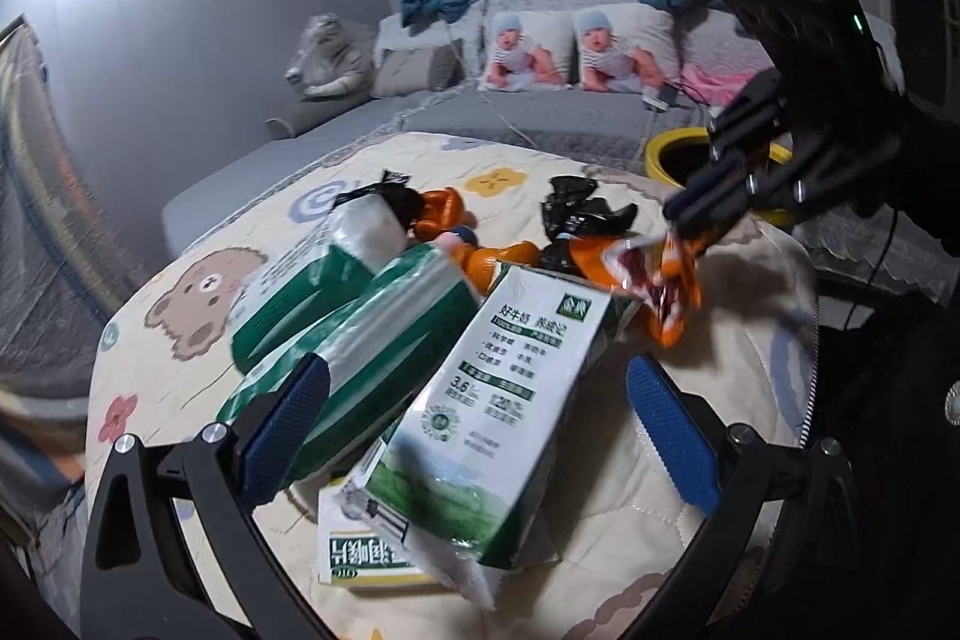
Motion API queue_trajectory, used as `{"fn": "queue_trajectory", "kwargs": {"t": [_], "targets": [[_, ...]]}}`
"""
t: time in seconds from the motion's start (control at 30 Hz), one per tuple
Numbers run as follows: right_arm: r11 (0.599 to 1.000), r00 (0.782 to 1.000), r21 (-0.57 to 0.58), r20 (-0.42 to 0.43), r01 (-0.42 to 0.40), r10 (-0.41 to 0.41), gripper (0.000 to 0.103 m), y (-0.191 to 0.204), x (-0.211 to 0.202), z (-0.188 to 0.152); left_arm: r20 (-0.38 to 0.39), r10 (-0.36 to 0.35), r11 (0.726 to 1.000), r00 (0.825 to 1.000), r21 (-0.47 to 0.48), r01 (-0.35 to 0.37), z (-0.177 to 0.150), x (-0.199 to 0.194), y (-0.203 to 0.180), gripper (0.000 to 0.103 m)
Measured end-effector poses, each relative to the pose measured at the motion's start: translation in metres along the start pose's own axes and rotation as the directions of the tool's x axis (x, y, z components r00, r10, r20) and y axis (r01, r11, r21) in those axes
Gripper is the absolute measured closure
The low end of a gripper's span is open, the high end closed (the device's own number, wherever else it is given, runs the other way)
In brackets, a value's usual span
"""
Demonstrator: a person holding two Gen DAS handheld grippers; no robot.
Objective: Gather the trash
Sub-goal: 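Grasp the orange snack wrapper with the right tool, then grasp the white-green milk carton with the left tool while the right tool lifts the wrapper, then carry both items over the yellow bin and open both tools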
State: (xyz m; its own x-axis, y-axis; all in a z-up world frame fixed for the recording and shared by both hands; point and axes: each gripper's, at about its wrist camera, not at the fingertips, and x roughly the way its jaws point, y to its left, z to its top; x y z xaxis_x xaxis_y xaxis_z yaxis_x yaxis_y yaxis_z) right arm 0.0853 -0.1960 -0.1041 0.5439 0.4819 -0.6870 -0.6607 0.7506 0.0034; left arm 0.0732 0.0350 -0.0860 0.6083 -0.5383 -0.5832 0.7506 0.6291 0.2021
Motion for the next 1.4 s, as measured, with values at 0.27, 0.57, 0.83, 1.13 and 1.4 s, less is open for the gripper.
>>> {"fn": "queue_trajectory", "kwargs": {"t": [0.27, 0.57, 0.83, 1.13, 1.4], "targets": [[0.982, 0.994, 0.184, 0.11, -0.04, 0.02, 0.095, -0.026, -0.039, -0.019, -0.083, -0.094, 0.992, 0.992, 0.078, 0.101, 0.005, 0.029, -0.007, 0.008], [0.974, 0.987, 0.22, 0.157, -0.061, 0.026, 0.095, -0.029, -0.047, -0.024, -0.197, -0.095, 0.974, 0.976, 0.186, 0.133, -0.001, 0.05, -0.021, 0.023], [0.961, 0.981, 0.26, 0.185, -0.099, 0.051, 0.095, -0.033, -0.048, -0.023, -0.219, -0.054, 0.973, 0.974, 0.208, 0.101, -0.004, 0.055, -0.023, 0.048], [0.932, 0.966, 0.331, 0.249, -0.147, 0.064, 0.095, -0.046, -0.065, -0.026, -0.126, -0.004, 0.977, 0.992, 0.213, 0.031, 0.001, 0.026, -0.027, 0.051], [0.903, 0.931, 0.349, 0.344, -0.25, 0.125, 0.095, -0.05, -0.084, -0.025, 0.066, 0.027, 0.999, 0.997, -0.026, -0.025, 0.018, -0.028, 0.006, 0.051]]}}
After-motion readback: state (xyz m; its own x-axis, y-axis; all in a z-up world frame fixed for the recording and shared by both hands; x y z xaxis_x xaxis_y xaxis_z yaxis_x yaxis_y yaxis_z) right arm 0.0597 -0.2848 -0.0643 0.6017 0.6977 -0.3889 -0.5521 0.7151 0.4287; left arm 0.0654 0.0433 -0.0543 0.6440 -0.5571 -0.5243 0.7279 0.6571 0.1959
